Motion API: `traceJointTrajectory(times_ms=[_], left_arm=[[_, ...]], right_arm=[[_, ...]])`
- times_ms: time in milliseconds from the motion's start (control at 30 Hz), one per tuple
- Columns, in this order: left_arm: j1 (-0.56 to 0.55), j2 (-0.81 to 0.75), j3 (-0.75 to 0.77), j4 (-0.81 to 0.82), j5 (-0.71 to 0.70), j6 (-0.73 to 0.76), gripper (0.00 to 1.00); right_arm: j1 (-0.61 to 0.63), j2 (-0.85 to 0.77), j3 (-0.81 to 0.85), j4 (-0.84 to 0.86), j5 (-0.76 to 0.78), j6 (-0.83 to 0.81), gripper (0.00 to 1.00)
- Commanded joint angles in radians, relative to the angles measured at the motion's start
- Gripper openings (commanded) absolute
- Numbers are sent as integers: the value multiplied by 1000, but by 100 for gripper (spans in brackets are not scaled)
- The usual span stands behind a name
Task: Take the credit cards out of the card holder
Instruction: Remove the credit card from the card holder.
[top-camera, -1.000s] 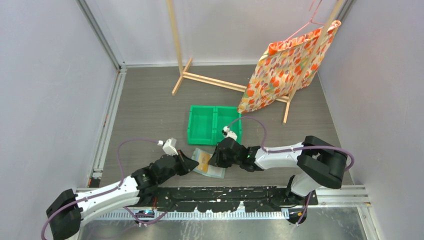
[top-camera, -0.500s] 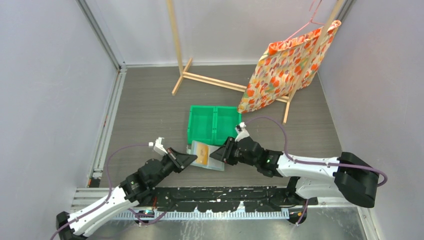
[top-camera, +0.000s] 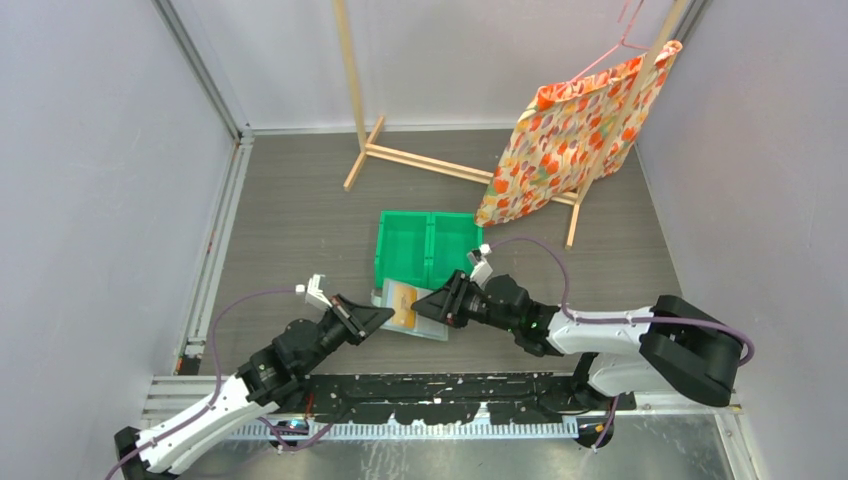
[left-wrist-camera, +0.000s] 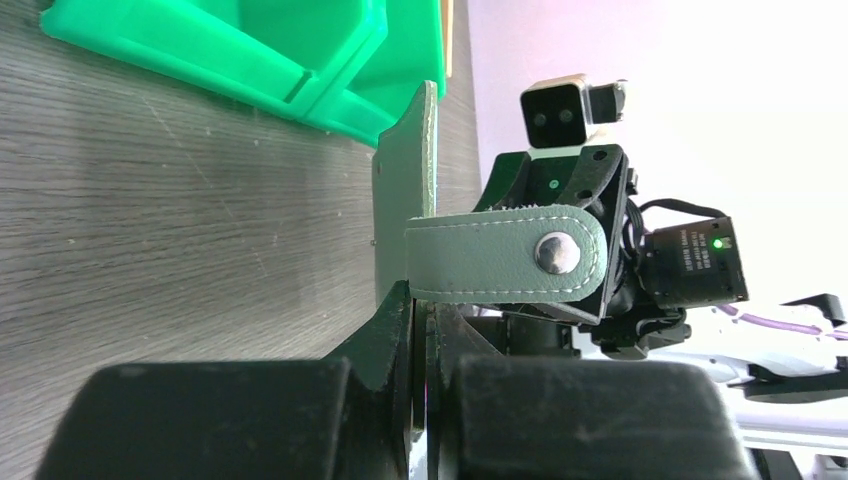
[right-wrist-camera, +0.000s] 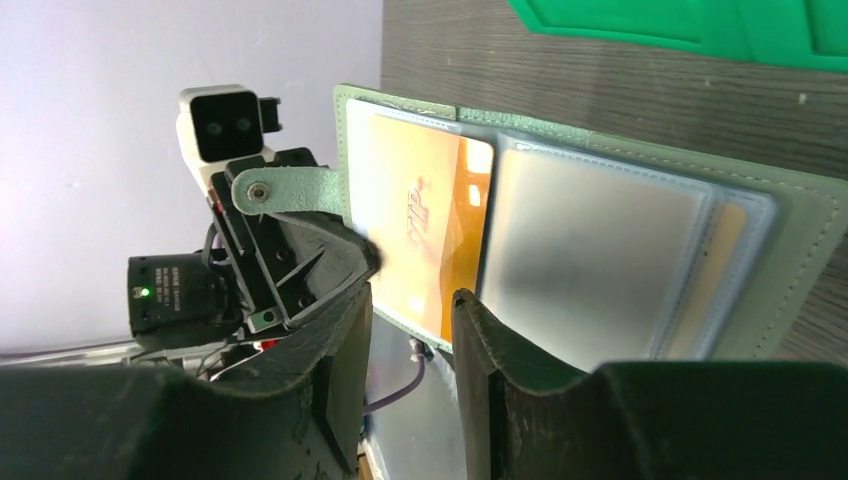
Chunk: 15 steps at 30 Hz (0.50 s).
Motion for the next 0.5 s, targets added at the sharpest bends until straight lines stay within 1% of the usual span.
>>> traceJointTrajectory(times_ms=[0, 67, 133, 300, 367, 467], left_arm=[[4, -55, -4, -22, -6, -27, 1], [4, -88, -6, -42, -19, -27, 0], [4, -76, -16, -6, -13, -32, 1], [4, -40, -15, 65, 14, -38, 1], [4, -39, -11, 67, 21, -38, 1], [4, -53, 0, 60, 15, -37, 0]], right_arm=[[-2, -45, 2, 78, -16, 0, 41], [-1, -44, -4, 72, -11, 3, 41], [-2, -35, -19, 93, -8, 15, 41], [-1, 3, -36, 180, -10, 35, 41], [-2, 23, -36, 201, -14, 44, 41], [-1, 68, -51, 284, -24, 76, 41]])
